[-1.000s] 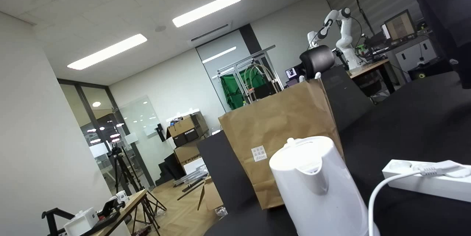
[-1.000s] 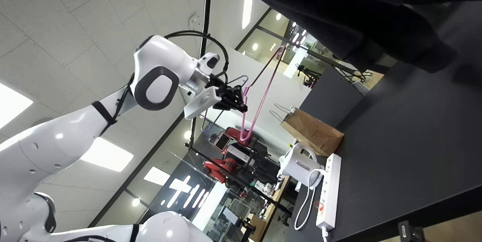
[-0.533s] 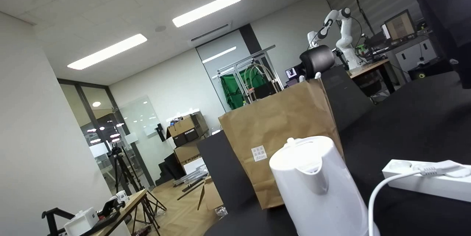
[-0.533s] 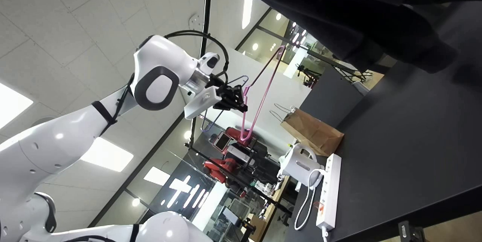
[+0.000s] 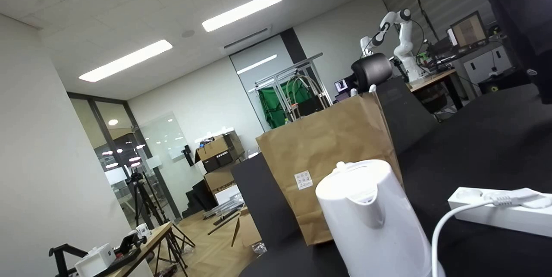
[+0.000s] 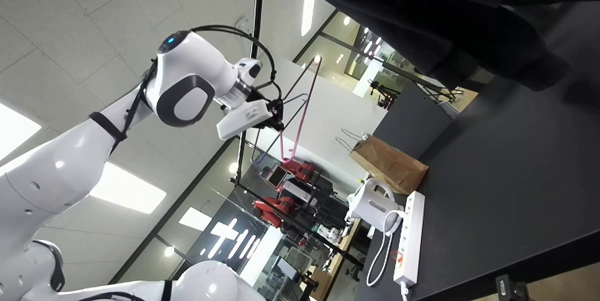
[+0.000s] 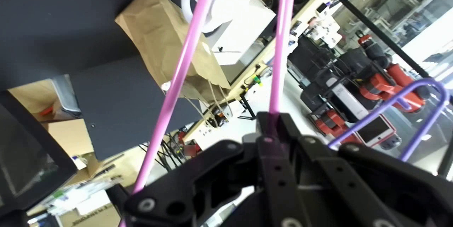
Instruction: Hang the pink clothes hanger on the rail
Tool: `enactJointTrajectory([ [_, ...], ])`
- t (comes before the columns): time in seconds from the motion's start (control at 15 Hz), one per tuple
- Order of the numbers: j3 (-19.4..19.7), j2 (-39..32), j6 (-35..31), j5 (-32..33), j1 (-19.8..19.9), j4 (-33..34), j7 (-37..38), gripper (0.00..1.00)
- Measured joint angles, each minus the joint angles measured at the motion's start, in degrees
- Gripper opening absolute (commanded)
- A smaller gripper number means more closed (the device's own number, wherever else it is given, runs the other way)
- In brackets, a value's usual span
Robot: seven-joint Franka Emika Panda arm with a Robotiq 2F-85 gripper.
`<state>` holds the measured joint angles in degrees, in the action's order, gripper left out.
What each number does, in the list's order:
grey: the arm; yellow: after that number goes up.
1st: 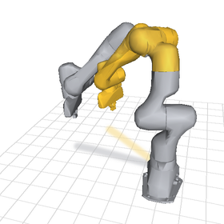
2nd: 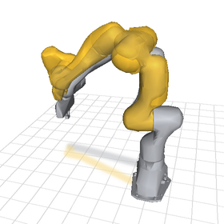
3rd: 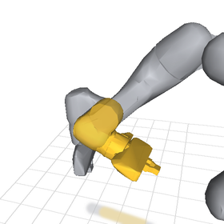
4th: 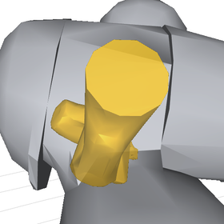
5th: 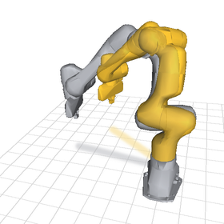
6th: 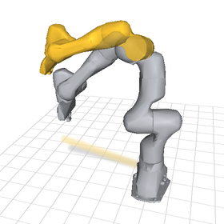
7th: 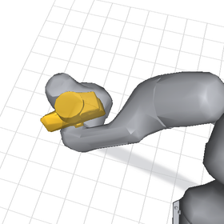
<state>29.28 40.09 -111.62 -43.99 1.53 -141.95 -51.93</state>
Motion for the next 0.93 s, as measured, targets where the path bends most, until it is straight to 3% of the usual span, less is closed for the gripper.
enactJointTrajectory([
  [0.53, 0.4, -4.3, 11.0, -15.8, 0.9, 7.9, -9.7, 0.02],
  [0.93, -1.5, -12.0, 17.8, -23.5, 4.8, 13.4, -12.3, 0.02],
])
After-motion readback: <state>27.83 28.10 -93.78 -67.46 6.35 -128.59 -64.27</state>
